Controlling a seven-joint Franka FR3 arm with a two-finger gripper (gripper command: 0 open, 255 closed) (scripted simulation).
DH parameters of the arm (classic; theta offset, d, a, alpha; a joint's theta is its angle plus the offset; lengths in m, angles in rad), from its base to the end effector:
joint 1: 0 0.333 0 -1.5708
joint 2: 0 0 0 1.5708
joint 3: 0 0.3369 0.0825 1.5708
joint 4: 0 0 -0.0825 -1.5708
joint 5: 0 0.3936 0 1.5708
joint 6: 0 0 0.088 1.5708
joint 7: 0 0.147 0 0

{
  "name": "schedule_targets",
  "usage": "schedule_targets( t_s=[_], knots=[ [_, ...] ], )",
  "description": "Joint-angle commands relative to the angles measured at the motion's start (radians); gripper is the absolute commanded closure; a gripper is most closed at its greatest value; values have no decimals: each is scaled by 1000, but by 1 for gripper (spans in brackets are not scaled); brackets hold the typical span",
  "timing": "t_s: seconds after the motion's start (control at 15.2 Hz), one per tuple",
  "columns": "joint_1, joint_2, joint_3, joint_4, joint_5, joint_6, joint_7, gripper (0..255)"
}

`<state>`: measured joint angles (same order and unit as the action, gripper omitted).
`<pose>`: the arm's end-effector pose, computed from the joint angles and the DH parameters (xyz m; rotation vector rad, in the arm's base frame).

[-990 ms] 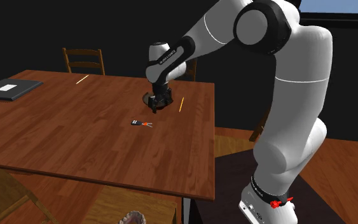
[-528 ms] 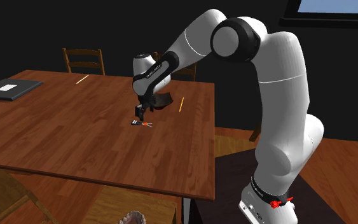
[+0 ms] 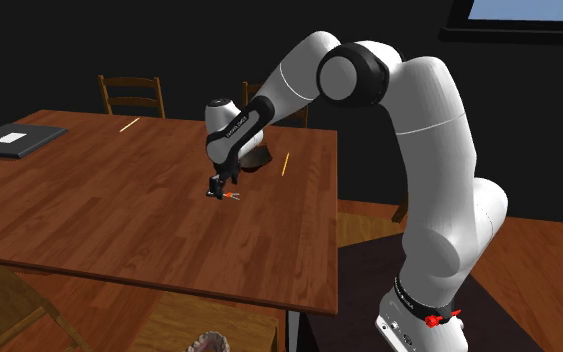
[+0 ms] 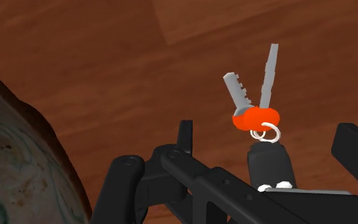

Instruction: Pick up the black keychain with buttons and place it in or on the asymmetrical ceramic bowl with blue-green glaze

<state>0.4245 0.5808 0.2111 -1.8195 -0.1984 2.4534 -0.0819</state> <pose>0.5530 0.3923 0.2002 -2.8708 -1.2631 -0.1148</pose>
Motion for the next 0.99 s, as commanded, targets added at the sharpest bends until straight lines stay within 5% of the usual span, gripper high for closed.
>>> schedule_targets(
  t_s=[0.0,0.46,0.53,0.92],
  knots=[
    [4,19,-4,5,-5,14,4,0],
    [4,19,-4,5,-5,14,4,0],
    [4,19,-4,5,-5,14,4,255],
    [4,17,-4,3,-5,15,4,255]
  ],
)
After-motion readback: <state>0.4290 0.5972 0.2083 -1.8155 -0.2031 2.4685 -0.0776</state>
